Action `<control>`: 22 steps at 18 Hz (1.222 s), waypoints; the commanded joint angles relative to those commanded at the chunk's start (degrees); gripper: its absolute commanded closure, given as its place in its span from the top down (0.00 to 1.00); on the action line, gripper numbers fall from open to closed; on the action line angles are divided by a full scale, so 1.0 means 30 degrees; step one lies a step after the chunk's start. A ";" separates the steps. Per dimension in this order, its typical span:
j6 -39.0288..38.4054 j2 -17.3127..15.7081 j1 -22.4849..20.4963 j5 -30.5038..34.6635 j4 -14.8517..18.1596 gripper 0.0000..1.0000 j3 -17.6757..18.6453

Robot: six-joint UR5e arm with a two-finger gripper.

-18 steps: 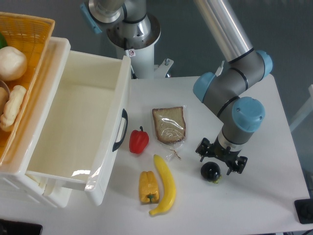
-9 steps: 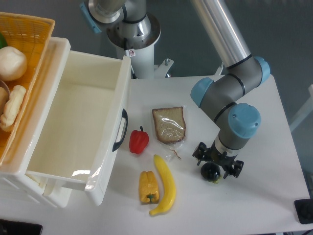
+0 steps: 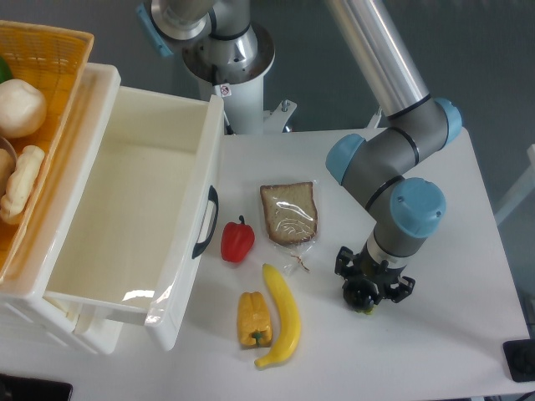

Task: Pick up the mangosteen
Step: 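Close the gripper around the mangosteen, then lift the gripped mangosteen up off the table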

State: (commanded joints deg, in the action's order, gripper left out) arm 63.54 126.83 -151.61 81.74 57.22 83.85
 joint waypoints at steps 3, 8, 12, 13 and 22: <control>0.0000 -0.0233 -0.0058 -0.0029 0.0000 0.20 -0.0030; 0.0234 -0.0761 -0.0176 -0.0059 0.0029 0.21 -0.0468; 0.0906 -0.0937 -0.0292 0.0086 0.0146 0.15 -0.0995; 0.1431 -0.1112 -0.0380 0.0059 0.0146 0.15 -0.0997; 0.4072 -0.1728 -0.0703 0.0967 0.3480 0.14 -0.2547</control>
State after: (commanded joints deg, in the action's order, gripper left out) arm 75.76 121.64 -153.72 84.64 67.66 76.21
